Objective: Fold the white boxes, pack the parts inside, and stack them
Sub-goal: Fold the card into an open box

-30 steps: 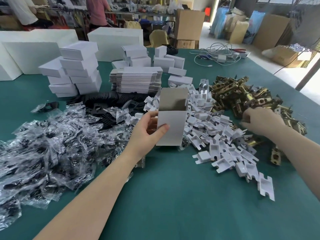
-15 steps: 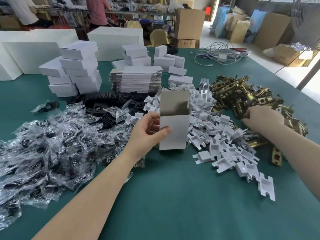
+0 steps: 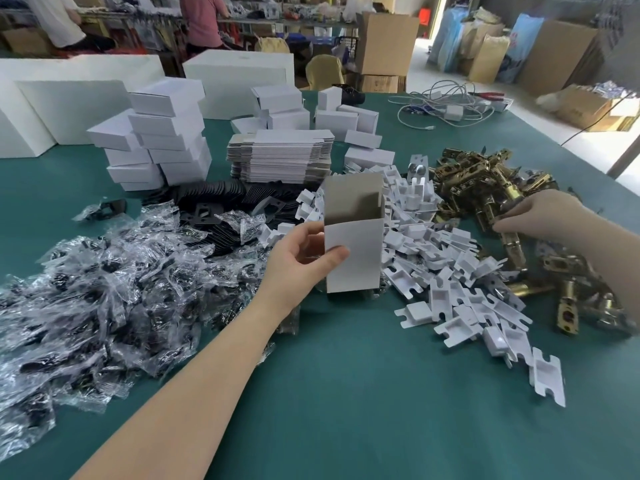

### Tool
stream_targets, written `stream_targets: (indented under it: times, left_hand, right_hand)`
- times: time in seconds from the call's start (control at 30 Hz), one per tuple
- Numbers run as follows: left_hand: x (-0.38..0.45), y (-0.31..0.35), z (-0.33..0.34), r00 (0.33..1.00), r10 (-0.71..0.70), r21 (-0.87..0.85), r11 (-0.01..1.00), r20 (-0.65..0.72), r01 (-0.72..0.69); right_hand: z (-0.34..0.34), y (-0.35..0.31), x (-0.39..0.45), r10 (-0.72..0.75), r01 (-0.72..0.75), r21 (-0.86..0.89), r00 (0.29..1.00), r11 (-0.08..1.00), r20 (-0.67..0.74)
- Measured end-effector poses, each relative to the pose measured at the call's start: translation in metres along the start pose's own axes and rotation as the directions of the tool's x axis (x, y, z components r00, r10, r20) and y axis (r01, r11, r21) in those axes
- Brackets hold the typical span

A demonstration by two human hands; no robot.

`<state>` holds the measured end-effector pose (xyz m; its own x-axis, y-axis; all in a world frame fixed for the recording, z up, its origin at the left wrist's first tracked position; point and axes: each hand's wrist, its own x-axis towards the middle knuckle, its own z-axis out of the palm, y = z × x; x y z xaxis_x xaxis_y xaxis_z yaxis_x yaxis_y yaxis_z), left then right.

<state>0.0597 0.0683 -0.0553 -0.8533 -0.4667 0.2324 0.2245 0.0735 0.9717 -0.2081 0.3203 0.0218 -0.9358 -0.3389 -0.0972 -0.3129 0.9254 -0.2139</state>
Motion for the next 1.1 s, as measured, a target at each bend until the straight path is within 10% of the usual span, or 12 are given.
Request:
stream_targets:
  times: [0.47,0.73,1.1]
  left_hand:
    - [0.002,0.0,0.001,1.0,0.005,0.003,1.0,-0.013,-0.005]
    - [0.005,-0.001,-0.001,0.999,-0.026,-0.052,0.998,-0.026,0.025]
    - [0.005,-0.002,-0.003,0.999,-0.033,-0.062,0.998,-0.009,0.032]
  right_hand:
    - [-0.069,-0.015,-0.058,-0.255,0.279,0.165,0.955,0.946,-0.152]
    - [-0.093,-0.118,-0.119,-0.625,0.661,0.551,0.724,0.51,-0.29]
    - [-0.058,-0.182,-0.107,-0.78,0.799,0.179,0.6,0.573,-0.179]
